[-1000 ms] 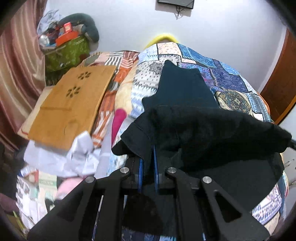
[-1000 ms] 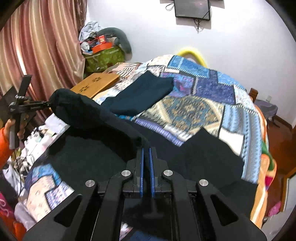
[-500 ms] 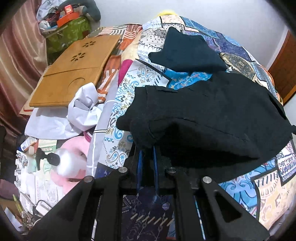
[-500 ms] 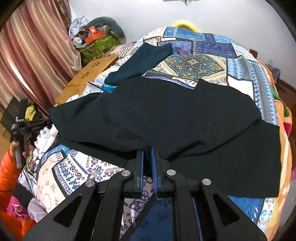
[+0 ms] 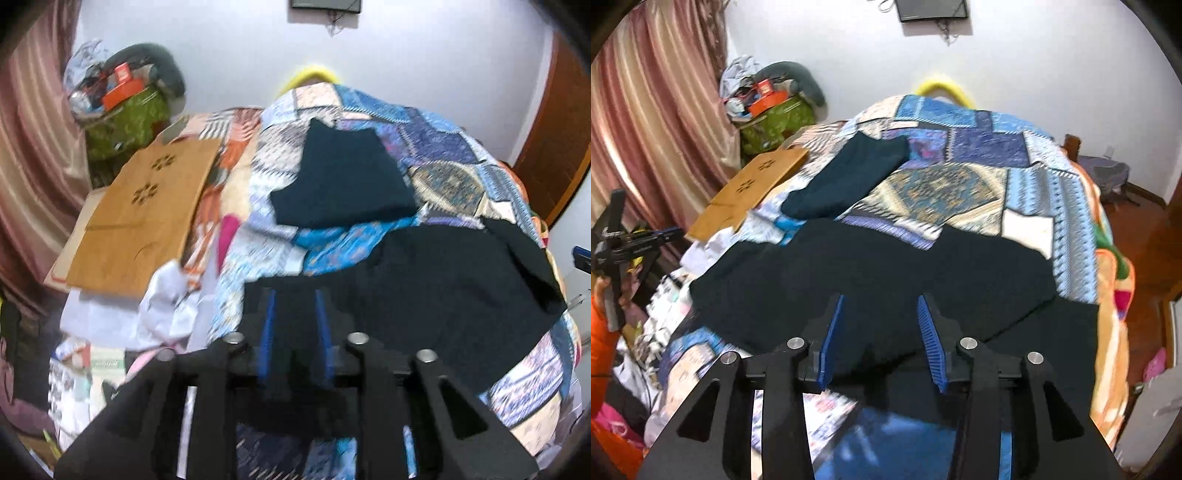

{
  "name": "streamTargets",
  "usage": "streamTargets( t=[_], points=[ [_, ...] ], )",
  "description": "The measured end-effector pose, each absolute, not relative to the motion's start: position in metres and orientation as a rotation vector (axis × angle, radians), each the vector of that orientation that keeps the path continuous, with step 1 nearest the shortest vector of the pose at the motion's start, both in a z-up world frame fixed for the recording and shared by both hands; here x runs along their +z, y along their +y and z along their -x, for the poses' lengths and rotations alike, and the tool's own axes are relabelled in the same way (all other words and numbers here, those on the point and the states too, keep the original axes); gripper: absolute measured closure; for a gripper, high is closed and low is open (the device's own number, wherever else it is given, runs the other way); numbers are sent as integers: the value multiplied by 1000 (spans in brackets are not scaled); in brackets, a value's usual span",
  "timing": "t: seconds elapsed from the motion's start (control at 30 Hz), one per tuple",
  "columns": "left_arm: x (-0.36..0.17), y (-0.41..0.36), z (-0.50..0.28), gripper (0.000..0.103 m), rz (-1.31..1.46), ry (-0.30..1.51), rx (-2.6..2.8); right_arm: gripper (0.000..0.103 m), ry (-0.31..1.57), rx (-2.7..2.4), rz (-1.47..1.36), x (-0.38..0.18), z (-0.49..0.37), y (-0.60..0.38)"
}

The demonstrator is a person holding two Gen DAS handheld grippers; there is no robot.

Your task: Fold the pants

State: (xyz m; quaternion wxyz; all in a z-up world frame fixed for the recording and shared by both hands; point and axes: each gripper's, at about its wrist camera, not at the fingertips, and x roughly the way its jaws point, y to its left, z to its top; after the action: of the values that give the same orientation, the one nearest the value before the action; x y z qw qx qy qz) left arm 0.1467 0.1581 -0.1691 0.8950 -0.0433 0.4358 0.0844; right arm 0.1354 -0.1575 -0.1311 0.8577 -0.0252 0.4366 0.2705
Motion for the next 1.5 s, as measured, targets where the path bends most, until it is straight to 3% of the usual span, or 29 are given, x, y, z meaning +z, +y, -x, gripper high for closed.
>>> streamTargets(
  t=[0.1, 0.27, 0.3, 0.33, 0.37, 0.8, 0.97, 1.0, 1.03, 1.1, 1.27, 1.5],
  points=[
    [-165, 143, -173, 47, 52, 879, 160, 66, 938, 533, 46, -137, -163, -162],
    [-173, 119, -221, 27, 49, 910, 120, 65, 1013, 499, 17, -157, -206, -166],
    [-176, 115, -230, 20, 63, 924, 110, 56, 1037, 500, 9, -163, -214, -165],
    [-180, 112, -237, 18, 77, 937, 104, 48, 1052, 495, 4, -167, -222, -164],
    [-183, 109, -245, 17, 85, 945, 96, 47, 1055, 488, 3, -171, -227, -162],
    [-242, 75, -300, 15, 7, 1075, 68, 44, 1240, 485, 42, -245, -300, -138],
    [-256, 67, -305, 15, -3, 1117, 42, 60, 1199, 473, 154, -251, -296, -128],
    [-258, 66, -306, 15, 4, 1124, 40, 69, 1195, 469, 157, -251, -295, -129],
    [-259, 65, -305, 15, 7, 1129, 39, 85, 1190, 460, 159, -251, -295, -130],
    [-261, 62, -305, 15, 3, 1138, 42, 95, 1190, 451, 147, -251, -296, -132],
    [-257, 51, -297, 15, -21, 1143, 42, 98, 1165, 451, 85, -234, -293, -145],
    [-262, 25, -287, 14, -55, 1188, 31, 98, 968, 419, -50, -149, -265, -213]
  ],
)
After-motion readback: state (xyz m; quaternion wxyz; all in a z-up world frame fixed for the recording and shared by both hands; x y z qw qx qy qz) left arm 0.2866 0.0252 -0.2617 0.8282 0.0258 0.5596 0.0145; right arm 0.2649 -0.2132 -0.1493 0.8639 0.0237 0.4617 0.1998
